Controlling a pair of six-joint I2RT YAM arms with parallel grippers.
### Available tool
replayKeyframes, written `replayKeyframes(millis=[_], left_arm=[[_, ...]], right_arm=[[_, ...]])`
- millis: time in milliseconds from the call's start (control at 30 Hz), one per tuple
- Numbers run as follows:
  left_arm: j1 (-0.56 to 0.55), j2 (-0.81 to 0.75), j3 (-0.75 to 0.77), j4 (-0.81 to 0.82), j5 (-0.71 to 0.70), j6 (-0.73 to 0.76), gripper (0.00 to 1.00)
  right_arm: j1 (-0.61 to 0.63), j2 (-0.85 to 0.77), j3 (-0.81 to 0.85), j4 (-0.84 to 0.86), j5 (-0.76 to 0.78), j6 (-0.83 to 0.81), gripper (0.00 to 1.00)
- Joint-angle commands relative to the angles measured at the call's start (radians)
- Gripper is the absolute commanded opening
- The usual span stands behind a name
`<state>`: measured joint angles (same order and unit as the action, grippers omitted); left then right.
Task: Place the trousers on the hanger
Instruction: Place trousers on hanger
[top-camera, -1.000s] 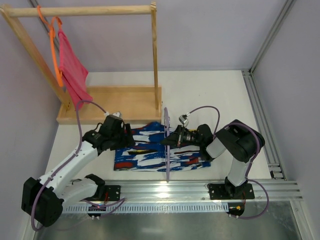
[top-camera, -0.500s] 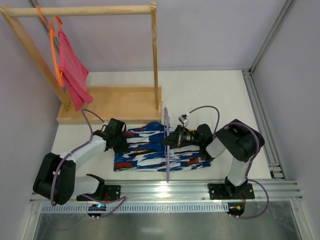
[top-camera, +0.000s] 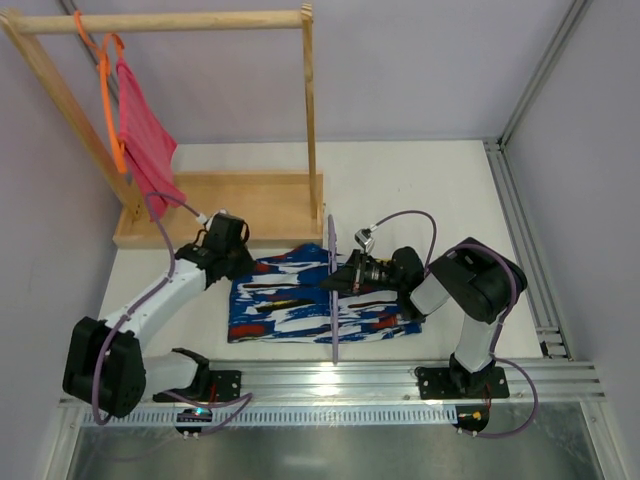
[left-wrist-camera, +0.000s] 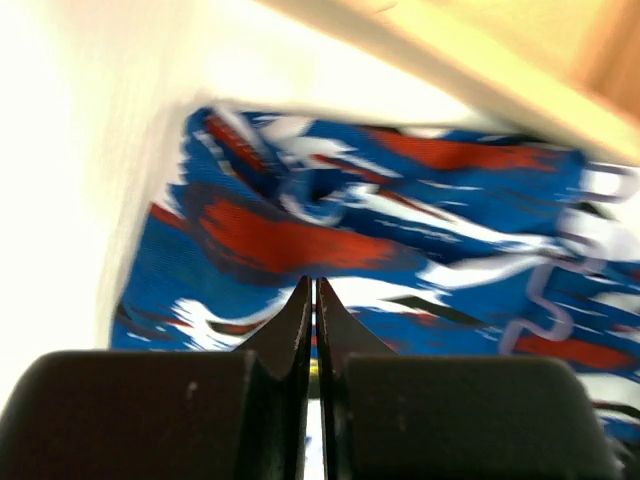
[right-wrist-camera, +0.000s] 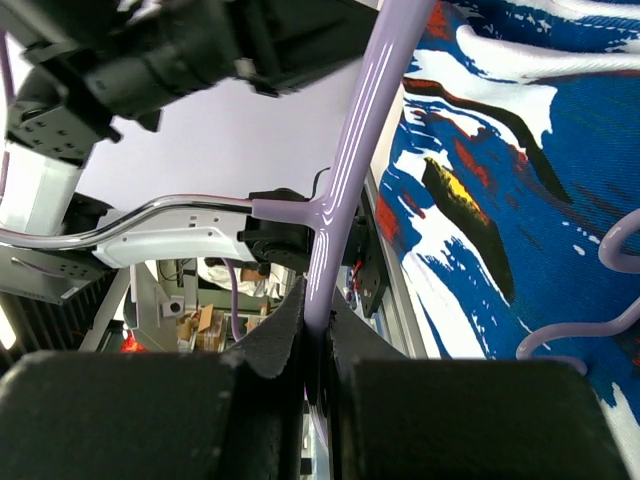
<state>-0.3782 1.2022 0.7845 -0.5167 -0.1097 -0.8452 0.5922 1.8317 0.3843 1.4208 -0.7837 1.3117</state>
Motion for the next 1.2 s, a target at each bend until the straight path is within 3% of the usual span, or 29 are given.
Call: replayKeyframes(millis=[0, 133, 300, 367, 400, 500, 733, 867, 933, 967, 1033, 1100, 1133, 1167], left_arm=[[0.024, 0.069, -0.062, 0.044, -0.059, 0.017, 0.0], [0.12, 0.154, -0.09, 0.089, -0.053, 0.02, 0.0], [0.124, 0.114, 0.005, -0.069, -0.114, 0.049, 0.01], [0.124, 0.045, 0.034, -0.124, -0.128, 0.058, 0.08], [0.124, 0.021, 0.047, -0.158, -0.12, 0.061, 0.21], [0.124, -0.049, 0.064, -0.244, 0.035, 0.103, 0.27], [0.11, -0.173, -0.135, -0.184, 0.338, 0.0, 0.24], [0.101, -0.109, -0.208, -0.164, 0.269, -0.077, 0.2], [0.101, -0.026, -0.192, -0.196, 0.242, -0.081, 0.12], [0.099, 0.015, -0.171, -0.245, 0.15, -0.097, 0.11], [0.102, 0.042, -0.145, -0.276, 0.119, -0.101, 0.12], [0.102, 0.034, -0.108, -0.286, 0.051, -0.092, 0.25], [0.102, -0.002, -0.078, -0.272, 0.051, -0.072, 0.55], [0.102, -0.036, -0.068, -0.255, 0.051, -0.052, 0.68]], right_arm=[[0.003, 0.031, -0.005, 0.211, -0.011, -0.032, 0.04], [0.004, 0.032, -0.007, 0.211, -0.014, -0.031, 0.04], [0.003, 0.026, -0.007, 0.211, -0.015, -0.028, 0.04], [0.003, 0.023, -0.007, 0.211, -0.017, -0.026, 0.04], [0.004, 0.023, -0.007, 0.211, -0.019, -0.026, 0.04], [0.003, 0.031, -0.004, 0.211, -0.02, -0.02, 0.04], [0.006, 0.041, 0.014, 0.211, -0.035, -0.009, 0.04], [0.004, 0.029, 0.013, 0.211, -0.042, -0.005, 0.04], [0.006, 0.024, 0.013, 0.211, -0.045, -0.003, 0.04], [0.006, 0.023, 0.013, 0.211, -0.043, -0.003, 0.04], [0.004, 0.021, 0.013, 0.211, -0.043, 0.003, 0.04], [0.004, 0.017, 0.013, 0.211, -0.048, 0.001, 0.04], [0.004, 0.011, 0.011, 0.211, -0.051, 0.001, 0.04], [0.006, 0.008, 0.011, 0.211, -0.052, 0.001, 0.04]])
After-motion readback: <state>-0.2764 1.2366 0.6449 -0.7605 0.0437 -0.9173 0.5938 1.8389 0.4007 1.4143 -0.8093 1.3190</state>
